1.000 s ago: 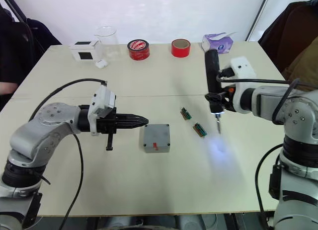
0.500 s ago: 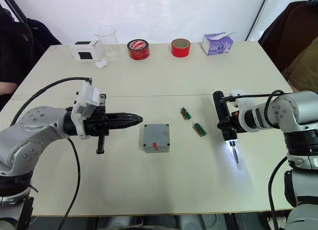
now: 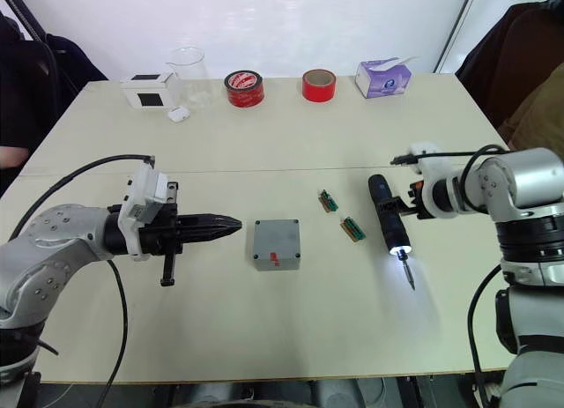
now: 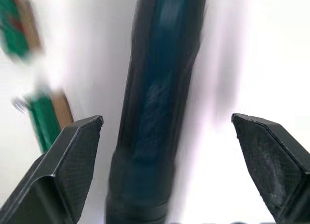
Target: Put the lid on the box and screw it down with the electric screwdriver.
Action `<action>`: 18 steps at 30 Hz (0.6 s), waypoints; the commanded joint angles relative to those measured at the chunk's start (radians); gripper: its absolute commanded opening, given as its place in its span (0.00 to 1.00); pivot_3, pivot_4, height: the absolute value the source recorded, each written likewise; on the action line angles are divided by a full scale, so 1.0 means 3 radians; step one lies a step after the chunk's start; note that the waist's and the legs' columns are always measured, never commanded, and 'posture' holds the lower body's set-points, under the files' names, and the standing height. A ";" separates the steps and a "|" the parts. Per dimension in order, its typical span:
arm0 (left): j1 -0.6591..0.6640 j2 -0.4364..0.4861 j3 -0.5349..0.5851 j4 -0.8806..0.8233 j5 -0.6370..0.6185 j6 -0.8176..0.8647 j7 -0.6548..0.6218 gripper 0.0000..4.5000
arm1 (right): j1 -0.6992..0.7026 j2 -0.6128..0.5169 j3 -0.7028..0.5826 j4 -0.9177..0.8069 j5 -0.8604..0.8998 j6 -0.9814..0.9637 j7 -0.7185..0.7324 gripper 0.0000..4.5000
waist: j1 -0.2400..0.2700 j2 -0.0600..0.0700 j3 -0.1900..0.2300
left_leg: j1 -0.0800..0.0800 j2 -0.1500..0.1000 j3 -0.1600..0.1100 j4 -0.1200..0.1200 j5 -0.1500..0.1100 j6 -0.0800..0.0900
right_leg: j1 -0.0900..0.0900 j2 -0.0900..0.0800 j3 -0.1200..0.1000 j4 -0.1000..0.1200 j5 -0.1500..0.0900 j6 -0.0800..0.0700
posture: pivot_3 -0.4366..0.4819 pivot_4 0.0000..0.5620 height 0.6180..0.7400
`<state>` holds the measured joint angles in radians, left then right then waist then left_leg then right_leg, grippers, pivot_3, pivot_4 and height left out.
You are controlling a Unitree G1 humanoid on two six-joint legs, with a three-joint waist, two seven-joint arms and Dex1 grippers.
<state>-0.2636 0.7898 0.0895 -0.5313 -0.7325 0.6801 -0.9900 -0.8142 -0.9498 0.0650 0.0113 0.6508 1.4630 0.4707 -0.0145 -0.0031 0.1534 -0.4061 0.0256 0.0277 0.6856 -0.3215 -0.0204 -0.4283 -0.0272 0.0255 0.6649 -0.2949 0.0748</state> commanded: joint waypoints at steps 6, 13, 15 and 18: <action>0.0094 -0.0020 -0.0342 0.0415 0.0532 -0.0389 -0.0076 0.00 | 0.0388 0.0157 -0.0201 -0.1170 0.0246 -0.0524 0.0503 0.76 | 0.0013 -0.0001 -0.0001 | 0.0001 0.0000 0.0000 0.0002 0.0000 0.0000 | 0.0003 -0.0003 0.0000 0.0000 0.0000 0.0000 | 0.48 0.27 1.00; 0.0011 -0.0181 -0.0655 0.0734 0.0866 -0.0649 -0.0096 0.00 | 0.0944 0.0434 -0.0001 -0.1747 0.0115 -0.0784 0.0376 0.16 | 0.0010 -0.0001 -0.0001 | 0.0000 -0.0002 -0.0001 0.0004 0.0000 0.0000 | 0.0004 -0.0007 -0.0001 0.0002 0.0001 0.0001 | 0.48 0.27 1.00; -0.0006 -0.0221 -0.0699 0.0796 0.0925 -0.0697 -0.0103 0.00 | 0.1008 0.0490 0.0038 -0.1799 0.0096 -0.0812 0.0357 0.01 | 0.0008 -0.0001 -0.0001 | 0.0001 -0.0001 -0.0001 0.0005 0.0000 0.0000 | 0.0004 -0.0006 -0.0002 0.0004 0.0001 0.0001 | 0.48 0.27 1.00; -0.0053 -0.0295 -0.0773 0.0900 0.1028 -0.0766 -0.0101 0.00 | 0.1079 0.0544 0.0172 -0.1866 0.0041 -0.0866 0.0354 0.01 | 0.0004 -0.0001 -0.0001 | 0.0002 0.0000 -0.0001 0.0005 0.0000 0.0000 | 0.0004 -0.0004 -0.0001 0.0006 0.0001 0.0001 | 0.48 0.27 1.00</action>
<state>-0.2629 0.7066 -0.1413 -0.2596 -0.4394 0.4778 -1.0202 -0.4891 -0.7941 0.1083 -0.5088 0.6772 1.2274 0.5784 -0.0134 -0.0035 0.1532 -0.4053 0.0256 0.0274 0.6872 -0.3214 -0.0204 -0.4272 -0.0284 0.0251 0.6669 -0.2946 0.0750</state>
